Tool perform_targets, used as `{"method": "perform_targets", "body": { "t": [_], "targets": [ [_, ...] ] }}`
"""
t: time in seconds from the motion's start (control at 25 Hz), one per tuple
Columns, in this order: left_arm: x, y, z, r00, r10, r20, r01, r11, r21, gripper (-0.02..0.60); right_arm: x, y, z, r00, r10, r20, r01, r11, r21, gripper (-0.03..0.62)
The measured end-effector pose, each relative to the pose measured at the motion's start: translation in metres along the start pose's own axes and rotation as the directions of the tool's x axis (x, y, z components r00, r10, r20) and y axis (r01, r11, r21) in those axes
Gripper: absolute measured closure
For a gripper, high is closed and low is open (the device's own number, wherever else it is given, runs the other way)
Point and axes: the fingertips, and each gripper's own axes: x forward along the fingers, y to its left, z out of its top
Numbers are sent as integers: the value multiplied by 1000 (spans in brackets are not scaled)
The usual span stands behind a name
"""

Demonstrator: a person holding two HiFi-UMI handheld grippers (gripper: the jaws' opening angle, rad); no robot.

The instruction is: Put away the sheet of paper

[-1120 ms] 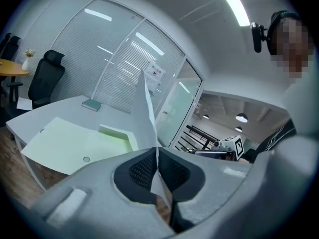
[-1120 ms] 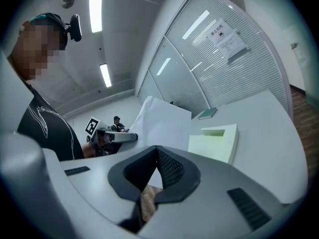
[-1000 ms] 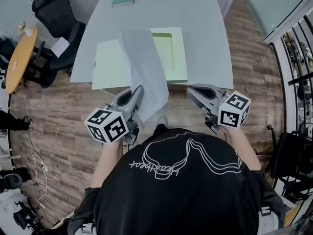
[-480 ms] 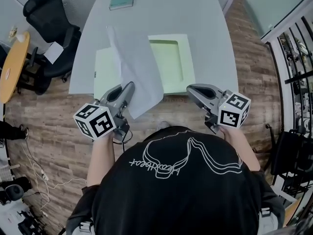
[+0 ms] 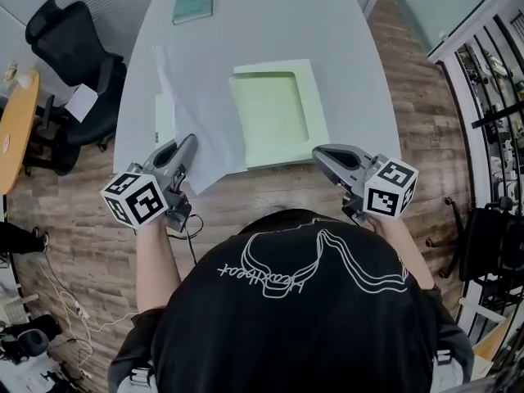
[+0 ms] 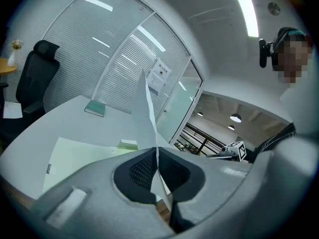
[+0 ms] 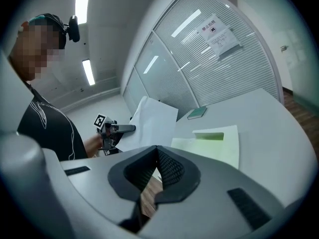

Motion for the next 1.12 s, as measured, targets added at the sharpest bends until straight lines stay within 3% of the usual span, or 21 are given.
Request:
{"method": "perform_targets", "body": {
  "t": [0.36,0.76,1.12],
  "targets": [
    [5,54,-10,1000,7,-31,-8,998,-57,571,23,-5,-7,1000,-13,-5,13,999,36,583],
    [30,68,-29,990,-144,-9,141,980,-142,571,29,-19,-14,1000,-22,-22,24,994,106,583],
    [54,112,-74,990,-76,-118,52,979,-196,571,39,-32,-16,998,-47,-46,51,994,100,583]
  ]
}}
